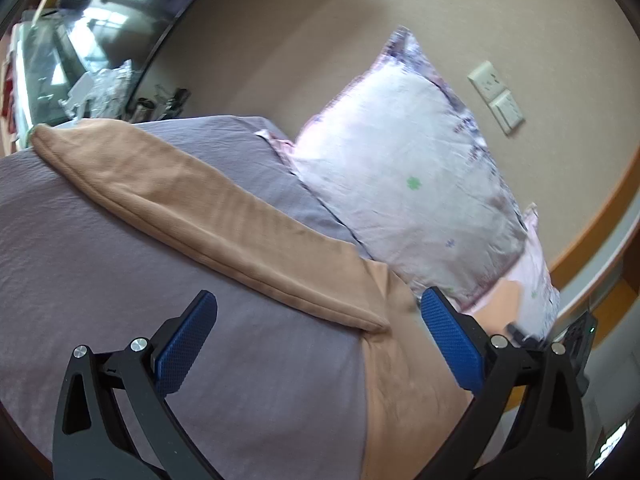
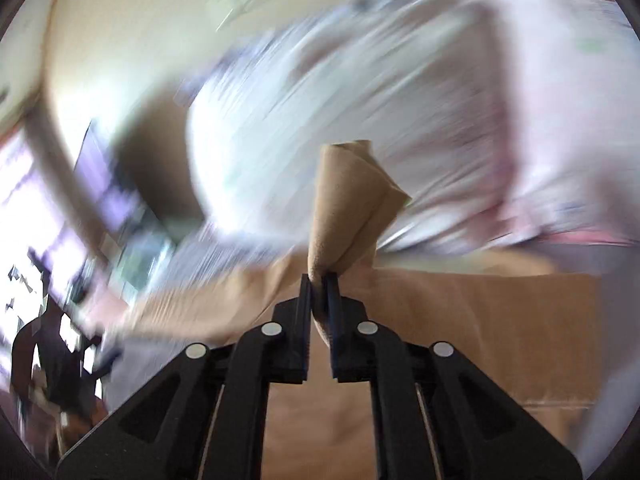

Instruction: Fold small clothes

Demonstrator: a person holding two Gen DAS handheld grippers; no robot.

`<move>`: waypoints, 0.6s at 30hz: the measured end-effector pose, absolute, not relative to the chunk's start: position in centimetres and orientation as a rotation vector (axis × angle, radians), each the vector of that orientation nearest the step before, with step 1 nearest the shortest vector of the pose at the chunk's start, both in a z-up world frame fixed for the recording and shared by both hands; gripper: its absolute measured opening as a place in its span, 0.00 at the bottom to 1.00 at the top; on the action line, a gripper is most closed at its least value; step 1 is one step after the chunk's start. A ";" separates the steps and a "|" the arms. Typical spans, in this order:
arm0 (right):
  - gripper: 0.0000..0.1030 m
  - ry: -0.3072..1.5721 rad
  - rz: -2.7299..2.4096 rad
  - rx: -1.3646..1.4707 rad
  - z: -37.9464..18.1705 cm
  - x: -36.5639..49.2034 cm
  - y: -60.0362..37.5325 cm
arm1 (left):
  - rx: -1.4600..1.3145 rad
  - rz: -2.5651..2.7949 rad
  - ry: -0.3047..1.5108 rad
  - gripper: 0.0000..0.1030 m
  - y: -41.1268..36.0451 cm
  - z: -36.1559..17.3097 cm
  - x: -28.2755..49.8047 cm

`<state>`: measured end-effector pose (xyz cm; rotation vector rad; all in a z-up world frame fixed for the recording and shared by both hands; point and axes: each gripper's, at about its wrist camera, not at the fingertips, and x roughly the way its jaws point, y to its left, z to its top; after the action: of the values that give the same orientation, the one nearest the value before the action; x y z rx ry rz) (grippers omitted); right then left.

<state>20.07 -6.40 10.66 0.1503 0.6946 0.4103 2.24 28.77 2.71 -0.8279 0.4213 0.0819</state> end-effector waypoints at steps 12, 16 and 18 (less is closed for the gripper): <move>0.73 0.646 0.390 0.265 11.1 16.6 -11.0 | -1.034 0.315 0.517 0.82 37.3 0.2 3.0; 0.73 0.655 0.388 0.346 10.1 15.1 -13.8 | -1.115 0.377 0.543 0.70 39.5 -0.3 3.4; 0.74 0.644 0.398 0.378 9.9 14.7 -14.6 | -1.176 0.393 0.542 0.64 40.4 -0.6 3.2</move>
<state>14.67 -14.65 9.85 0.3782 0.6436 0.3978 3.17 40.40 -0.57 -1.1759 0.5416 0.3932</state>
